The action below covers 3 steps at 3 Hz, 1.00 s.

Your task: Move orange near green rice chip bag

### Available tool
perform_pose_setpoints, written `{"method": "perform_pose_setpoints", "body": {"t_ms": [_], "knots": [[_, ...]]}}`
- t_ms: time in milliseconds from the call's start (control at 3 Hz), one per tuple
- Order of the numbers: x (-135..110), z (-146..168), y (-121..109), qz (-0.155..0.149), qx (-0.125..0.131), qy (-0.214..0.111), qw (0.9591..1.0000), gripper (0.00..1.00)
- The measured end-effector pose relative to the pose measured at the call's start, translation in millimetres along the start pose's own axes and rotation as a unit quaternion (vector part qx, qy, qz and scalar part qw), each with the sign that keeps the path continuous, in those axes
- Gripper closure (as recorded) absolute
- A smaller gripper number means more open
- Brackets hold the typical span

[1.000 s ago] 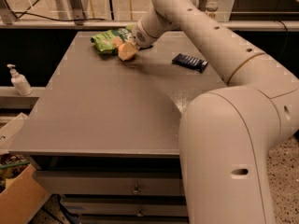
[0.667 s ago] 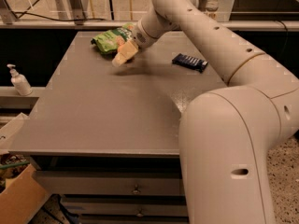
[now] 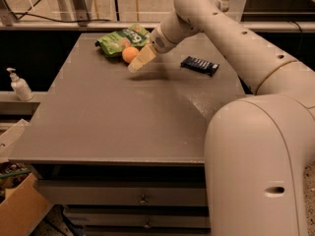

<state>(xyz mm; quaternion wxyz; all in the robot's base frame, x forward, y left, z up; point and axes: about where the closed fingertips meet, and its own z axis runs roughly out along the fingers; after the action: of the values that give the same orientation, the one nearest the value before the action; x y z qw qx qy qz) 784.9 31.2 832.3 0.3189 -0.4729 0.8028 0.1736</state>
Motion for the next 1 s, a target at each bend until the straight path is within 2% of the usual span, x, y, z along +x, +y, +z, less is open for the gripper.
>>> {"method": "perform_pose_setpoints", "body": {"t_ms": [333,667,1000], "knots": [[21,-24,-4,0.014,-0.007,-0.027,0.9995,0.0],[44,-61,-9,0.026,-0.019,-0.077,0.9965,0.0],[65,-94,-11,0.032,-0.031,-0.124,0.9912,0.0]]}}
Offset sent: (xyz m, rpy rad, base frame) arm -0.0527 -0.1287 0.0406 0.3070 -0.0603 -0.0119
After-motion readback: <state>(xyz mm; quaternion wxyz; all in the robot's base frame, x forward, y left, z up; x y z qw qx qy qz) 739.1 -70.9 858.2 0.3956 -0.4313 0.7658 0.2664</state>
